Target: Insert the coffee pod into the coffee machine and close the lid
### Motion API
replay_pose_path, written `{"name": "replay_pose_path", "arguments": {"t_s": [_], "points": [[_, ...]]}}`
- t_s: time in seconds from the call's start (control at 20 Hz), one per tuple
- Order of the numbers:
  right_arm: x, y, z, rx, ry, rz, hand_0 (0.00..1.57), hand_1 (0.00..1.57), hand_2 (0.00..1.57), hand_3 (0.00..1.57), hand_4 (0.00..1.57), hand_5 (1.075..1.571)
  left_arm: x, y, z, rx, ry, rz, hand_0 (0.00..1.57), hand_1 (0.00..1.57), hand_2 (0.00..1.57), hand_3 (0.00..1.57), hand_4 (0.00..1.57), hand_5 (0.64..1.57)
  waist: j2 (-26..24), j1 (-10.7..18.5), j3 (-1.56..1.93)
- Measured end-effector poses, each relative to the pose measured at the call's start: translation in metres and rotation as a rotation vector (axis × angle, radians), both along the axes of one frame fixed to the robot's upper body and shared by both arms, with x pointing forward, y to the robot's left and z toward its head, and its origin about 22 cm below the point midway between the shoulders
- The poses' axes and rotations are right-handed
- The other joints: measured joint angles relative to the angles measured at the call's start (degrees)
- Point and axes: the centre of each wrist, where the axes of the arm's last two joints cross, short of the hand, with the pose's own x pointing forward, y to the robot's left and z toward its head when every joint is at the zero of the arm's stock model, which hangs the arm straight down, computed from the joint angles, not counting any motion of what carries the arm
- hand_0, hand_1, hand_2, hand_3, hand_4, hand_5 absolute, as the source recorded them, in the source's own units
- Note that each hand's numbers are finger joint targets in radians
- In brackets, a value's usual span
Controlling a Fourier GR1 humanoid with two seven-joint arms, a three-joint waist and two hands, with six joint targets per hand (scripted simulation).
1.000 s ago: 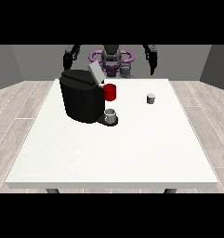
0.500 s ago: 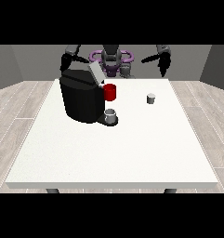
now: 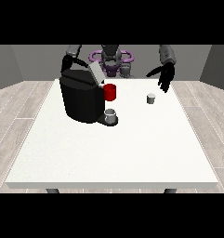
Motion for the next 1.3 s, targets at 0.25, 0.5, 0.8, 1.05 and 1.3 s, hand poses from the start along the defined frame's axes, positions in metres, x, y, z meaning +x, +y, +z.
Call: {"name": "replay_pose_path", "arguments": {"t_s": [0.25, 0.5, 0.8, 1.05, 1.3], "points": [[0.003, 0.014, 0.003, 0.011, 0.012, -0.002, 0.00, 0.00, 0.00, 0.00, 0.00, 1.571, 0.010, 0.013, -0.009, 0.065, 0.042, -0.010, 0.00, 0.00, 0.00, 0.00, 0.00, 1.571, 1.9, -0.3, -0.02], [0.012, 0.014, -0.004, 0.017, 0.026, -0.007, 0.00, 0.00, 0.00, 0.00, 0.00, 1.571, 0.026, 0.007, -0.012, 0.140, 0.037, -0.006, 0.26, 0.26, 0.59, 0.25, 0.00, 1.571, 3.6, 0.1, 0.00], [0.025, 0.018, -0.003, 0.029, 0.055, -0.005, 0.00, 0.00, 0.00, 0.00, 0.00, 1.571, 0.040, -0.014, -0.026, 0.216, -0.039, -0.015, 0.89, 0.89, 0.96, 0.82, 0.38, 1.571, 4.5, 0.7, 0.01], [0.029, 0.017, -0.012, 0.021, 0.070, 0.001, 0.00, 0.00, 0.00, 0.00, 0.00, 1.571, 0.045, -0.024, -0.030, 0.335, -0.083, -0.056, 0.92, 0.92, 1.02, 0.84, 0.41, 1.571, 4.6, 1.1, 0.01], [0.033, 0.021, -0.013, 0.004, 0.099, 0.017, 0.00, 0.00, 0.00, 0.00, 0.00, 1.571, 0.048, -0.025, -0.037, 0.460, -0.040, -0.090, 0.91, 0.91, 1.04, 0.89, 0.33, 1.571, 4.3, 0.5, 0.02]]}}
